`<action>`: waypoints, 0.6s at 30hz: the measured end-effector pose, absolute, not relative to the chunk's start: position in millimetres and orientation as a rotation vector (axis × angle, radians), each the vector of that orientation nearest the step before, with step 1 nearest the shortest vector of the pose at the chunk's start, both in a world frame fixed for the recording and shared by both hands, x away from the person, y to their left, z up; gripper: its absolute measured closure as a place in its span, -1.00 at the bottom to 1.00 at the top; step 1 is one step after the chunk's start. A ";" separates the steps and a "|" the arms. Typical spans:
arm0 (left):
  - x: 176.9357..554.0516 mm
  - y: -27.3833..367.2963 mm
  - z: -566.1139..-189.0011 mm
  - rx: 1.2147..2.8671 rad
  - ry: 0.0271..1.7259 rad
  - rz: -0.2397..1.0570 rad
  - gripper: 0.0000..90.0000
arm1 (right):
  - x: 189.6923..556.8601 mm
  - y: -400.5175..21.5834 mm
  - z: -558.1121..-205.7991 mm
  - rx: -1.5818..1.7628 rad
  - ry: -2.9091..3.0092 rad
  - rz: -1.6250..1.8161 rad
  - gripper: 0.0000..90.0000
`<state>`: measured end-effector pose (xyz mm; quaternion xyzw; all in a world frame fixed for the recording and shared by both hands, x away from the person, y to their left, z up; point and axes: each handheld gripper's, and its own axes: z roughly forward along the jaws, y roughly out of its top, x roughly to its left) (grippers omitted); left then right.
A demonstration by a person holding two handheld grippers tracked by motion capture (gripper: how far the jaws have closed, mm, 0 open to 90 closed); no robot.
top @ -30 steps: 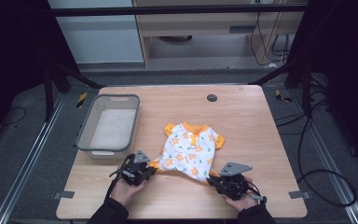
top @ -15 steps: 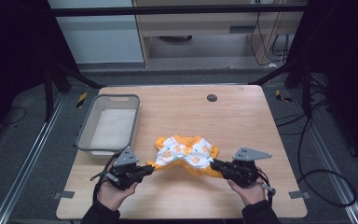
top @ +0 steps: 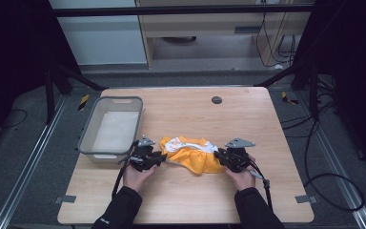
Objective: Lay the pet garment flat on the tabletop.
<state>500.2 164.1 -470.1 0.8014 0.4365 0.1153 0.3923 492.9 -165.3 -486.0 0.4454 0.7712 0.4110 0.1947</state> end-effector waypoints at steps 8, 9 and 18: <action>478.5 183.9 -457.7 2.046 1.025 0.470 -0.14 | 479.4 -179.4 -469.0 1.213 2.097 1.237 0.32; 475.4 186.8 -457.9 2.053 1.021 0.482 -0.16 | 476.8 -181.4 -466.7 1.205 2.096 1.244 0.29; 474.6 187.7 -468.1 2.099 1.002 0.532 -0.20 | 451.6 -191.8 -471.6 1.175 2.170 1.234 0.12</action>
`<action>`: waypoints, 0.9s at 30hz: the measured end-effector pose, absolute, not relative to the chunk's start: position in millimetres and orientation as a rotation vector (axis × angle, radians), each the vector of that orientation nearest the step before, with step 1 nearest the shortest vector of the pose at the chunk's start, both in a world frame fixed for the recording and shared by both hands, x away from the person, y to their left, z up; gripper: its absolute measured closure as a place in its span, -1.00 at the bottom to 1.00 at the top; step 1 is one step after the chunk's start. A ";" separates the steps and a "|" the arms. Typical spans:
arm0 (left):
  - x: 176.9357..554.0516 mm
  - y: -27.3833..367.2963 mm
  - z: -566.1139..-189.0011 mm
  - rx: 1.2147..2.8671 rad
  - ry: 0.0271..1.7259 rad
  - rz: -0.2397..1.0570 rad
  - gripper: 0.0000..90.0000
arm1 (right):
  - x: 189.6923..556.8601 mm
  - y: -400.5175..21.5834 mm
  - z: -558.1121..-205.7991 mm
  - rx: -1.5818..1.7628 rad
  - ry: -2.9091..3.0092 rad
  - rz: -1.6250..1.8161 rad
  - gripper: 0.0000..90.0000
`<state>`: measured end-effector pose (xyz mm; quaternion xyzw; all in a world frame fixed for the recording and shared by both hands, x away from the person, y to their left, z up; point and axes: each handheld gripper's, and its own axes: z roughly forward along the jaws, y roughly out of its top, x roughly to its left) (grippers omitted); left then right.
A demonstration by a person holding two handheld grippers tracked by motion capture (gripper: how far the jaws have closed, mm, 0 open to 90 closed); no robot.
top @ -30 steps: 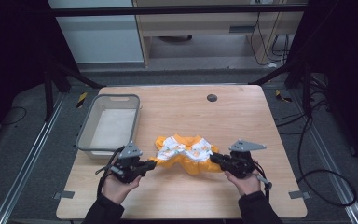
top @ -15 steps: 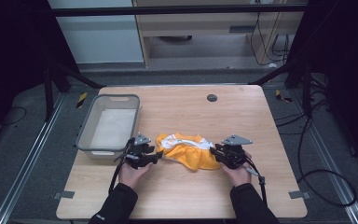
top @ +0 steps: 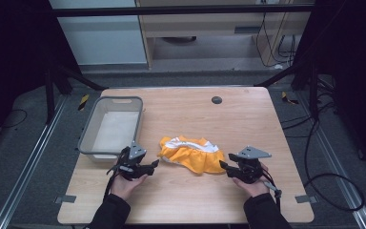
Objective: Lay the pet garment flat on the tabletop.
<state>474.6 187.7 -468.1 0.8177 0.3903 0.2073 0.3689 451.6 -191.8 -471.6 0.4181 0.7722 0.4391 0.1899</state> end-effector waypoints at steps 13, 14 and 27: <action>494.3 170.8 -484.0 2.138 0.939 0.555 0.12 | 456.8 -190.4 -492.5 1.256 2.249 1.179 0.16; 495.1 170.5 -485.0 2.142 0.941 0.547 0.18 | 457.9 -189.3 -493.5 1.257 2.256 1.176 0.18; 491.3 165.9 -485.0 2.172 0.925 0.423 0.94 | 462.6 -182.2 -493.9 1.237 2.339 1.126 1.00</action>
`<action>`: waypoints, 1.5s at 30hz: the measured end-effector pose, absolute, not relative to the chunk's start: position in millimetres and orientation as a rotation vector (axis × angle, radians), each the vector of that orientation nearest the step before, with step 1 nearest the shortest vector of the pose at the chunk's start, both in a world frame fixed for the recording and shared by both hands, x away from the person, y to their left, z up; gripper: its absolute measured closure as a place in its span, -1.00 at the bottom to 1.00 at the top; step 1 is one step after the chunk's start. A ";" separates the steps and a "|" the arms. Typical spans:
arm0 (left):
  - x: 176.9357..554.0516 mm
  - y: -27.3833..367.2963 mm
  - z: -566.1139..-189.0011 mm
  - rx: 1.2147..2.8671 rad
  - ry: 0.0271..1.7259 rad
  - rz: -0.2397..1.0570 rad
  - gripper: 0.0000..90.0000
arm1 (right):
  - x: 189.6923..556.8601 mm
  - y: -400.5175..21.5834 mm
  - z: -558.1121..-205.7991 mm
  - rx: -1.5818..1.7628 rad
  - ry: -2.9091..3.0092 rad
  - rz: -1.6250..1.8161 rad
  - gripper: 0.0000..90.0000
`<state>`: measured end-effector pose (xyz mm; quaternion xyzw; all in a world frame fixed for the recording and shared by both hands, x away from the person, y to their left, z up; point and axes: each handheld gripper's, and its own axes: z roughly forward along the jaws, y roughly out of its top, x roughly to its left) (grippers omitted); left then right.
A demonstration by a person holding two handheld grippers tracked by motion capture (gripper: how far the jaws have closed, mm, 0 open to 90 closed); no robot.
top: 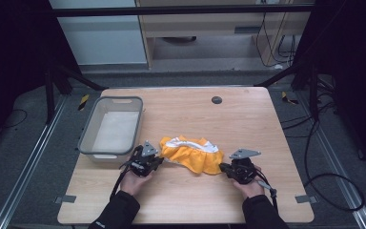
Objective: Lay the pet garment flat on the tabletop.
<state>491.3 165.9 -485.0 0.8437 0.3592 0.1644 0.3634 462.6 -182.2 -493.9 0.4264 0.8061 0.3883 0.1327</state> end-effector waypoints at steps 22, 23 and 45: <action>454.1 178.2 -456.2 2.143 0.856 0.369 0.97 | 457.1 -195.0 -490.8 1.229 2.236 1.208 0.22; 451.8 178.8 -456.3 2.145 0.857 0.365 0.97 | 457.3 -194.4 -491.1 1.234 2.231 1.229 0.14; 435.0 192.5 -459.7 2.174 0.876 0.306 0.97 | 458.9 -188.0 -485.8 1.216 2.332 1.325 0.93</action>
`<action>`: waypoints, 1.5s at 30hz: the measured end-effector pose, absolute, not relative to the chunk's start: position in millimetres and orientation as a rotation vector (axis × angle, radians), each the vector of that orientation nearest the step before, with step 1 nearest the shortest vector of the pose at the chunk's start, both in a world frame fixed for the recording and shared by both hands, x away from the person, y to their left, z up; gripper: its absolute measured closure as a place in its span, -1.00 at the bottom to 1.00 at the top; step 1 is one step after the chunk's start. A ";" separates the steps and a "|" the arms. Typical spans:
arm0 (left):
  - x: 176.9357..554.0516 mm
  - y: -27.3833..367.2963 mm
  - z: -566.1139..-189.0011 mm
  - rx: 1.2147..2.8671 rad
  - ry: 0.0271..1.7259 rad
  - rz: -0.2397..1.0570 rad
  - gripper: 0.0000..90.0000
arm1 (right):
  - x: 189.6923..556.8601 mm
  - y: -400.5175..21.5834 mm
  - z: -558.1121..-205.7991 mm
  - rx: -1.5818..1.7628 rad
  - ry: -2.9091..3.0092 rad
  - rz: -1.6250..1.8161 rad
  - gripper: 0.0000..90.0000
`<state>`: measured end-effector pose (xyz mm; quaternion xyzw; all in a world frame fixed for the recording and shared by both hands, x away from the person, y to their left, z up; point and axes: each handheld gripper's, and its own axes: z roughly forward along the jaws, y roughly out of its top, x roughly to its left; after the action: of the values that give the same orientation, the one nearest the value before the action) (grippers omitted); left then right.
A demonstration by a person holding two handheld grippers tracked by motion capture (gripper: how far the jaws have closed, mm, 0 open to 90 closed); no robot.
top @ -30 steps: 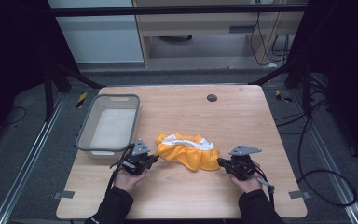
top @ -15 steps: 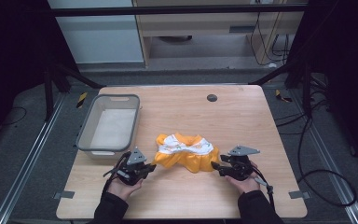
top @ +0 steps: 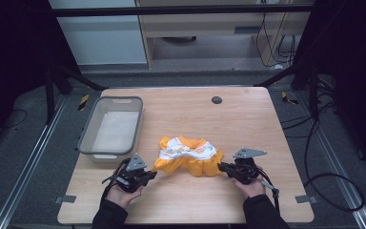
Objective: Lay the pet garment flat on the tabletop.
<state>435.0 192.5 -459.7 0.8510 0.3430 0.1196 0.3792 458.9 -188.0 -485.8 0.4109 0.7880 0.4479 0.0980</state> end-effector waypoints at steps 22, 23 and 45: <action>394.7 205.4 -472.8 2.165 0.944 0.363 -0.01 | 415.7 -202.1 -476.4 1.190 2.382 1.235 0.48; 393.4 206.1 -472.4 2.163 0.940 0.379 -0.06 | 415.6 -202.6 -476.3 1.181 2.374 1.241 0.46; 401.1 194.0 -459.2 2.033 0.873 0.240 0.86 | 424.7 -181.0 -462.6 1.053 2.386 1.420 0.92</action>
<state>401.1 194.0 -459.2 0.8194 0.3519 0.0968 0.4420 424.7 -181.0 -462.6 0.3533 0.8006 0.4763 0.0857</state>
